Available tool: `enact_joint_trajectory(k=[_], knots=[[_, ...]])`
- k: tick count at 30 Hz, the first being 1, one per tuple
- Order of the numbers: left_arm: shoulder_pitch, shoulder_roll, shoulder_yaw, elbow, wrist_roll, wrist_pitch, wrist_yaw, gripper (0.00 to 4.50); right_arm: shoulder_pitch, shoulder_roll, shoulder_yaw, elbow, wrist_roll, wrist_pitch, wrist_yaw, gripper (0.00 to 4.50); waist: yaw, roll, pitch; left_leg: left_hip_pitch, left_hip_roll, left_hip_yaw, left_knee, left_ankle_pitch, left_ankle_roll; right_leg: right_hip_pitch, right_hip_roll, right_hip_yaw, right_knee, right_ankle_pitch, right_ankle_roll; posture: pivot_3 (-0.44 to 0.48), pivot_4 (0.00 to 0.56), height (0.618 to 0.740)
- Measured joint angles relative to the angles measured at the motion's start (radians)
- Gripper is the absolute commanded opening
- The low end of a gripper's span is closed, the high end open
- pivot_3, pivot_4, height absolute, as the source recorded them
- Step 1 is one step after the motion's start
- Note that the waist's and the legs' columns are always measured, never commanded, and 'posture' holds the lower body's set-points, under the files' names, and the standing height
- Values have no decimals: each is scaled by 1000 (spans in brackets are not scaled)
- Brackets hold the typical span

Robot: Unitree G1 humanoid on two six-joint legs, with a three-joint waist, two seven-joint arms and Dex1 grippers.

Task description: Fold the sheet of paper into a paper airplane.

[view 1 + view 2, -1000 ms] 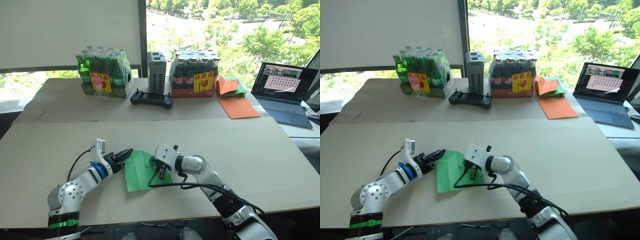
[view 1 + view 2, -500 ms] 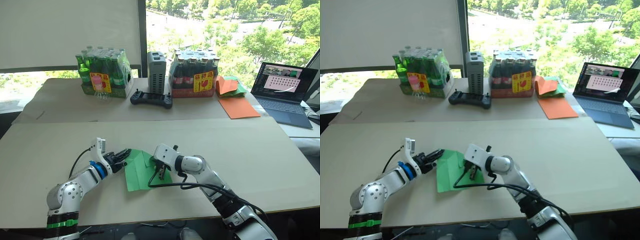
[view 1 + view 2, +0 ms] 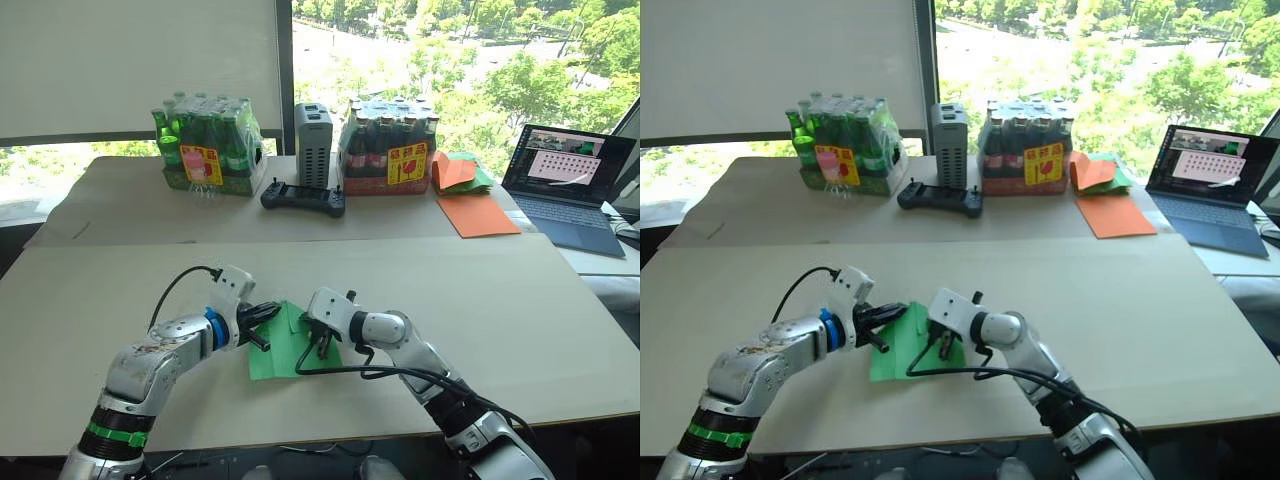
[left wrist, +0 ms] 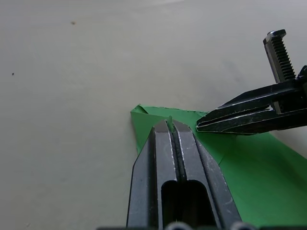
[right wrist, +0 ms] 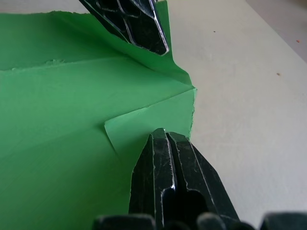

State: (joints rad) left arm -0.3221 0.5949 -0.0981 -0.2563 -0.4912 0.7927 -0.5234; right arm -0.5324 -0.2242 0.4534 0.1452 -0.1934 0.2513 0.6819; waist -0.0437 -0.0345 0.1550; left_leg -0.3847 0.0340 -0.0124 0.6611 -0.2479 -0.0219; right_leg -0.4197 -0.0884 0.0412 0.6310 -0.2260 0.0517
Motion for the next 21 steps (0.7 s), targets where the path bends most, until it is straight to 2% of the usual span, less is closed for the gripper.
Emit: enact_joint_trajectory(k=[7, 11, 17, 21], knots=[[-7, 119, -179, -56, 226, -178, -110, 18, 2, 3, 0, -1, 0, 0, -6, 0, 1, 0, 0, 0, 0, 0, 0, 0, 0, 0, 0, 0, 0, 0, 0, 0, 150, 727], [-8, 160, -245, -53, 370, -296, -141, 18, 2, 6, -1, 0, 0, 2, -10, 0, 1, 0, 0, -1, 0, 1, 0, 0, 0, 0, 0, 0, -1, 0, 0, 0, 150, 727], [-7, 180, -297, 11, 521, -438, -167, 18, 3, 18, -11, 1, 3, 8, -15, 0, 1, 0, 0, -1, 0, 1, 0, 0, 0, -1, 0, 0, 0, 0, 0, 0, 150, 727], [-6, 168, -295, 54, 574, -506, -164, 18, 3, 25, -21, 4, 19, 18, -14, 0, 1, 0, 0, -1, 0, 1, 0, 0, 0, -2, 0, 0, 0, 0, 0, 0, 150, 727]])
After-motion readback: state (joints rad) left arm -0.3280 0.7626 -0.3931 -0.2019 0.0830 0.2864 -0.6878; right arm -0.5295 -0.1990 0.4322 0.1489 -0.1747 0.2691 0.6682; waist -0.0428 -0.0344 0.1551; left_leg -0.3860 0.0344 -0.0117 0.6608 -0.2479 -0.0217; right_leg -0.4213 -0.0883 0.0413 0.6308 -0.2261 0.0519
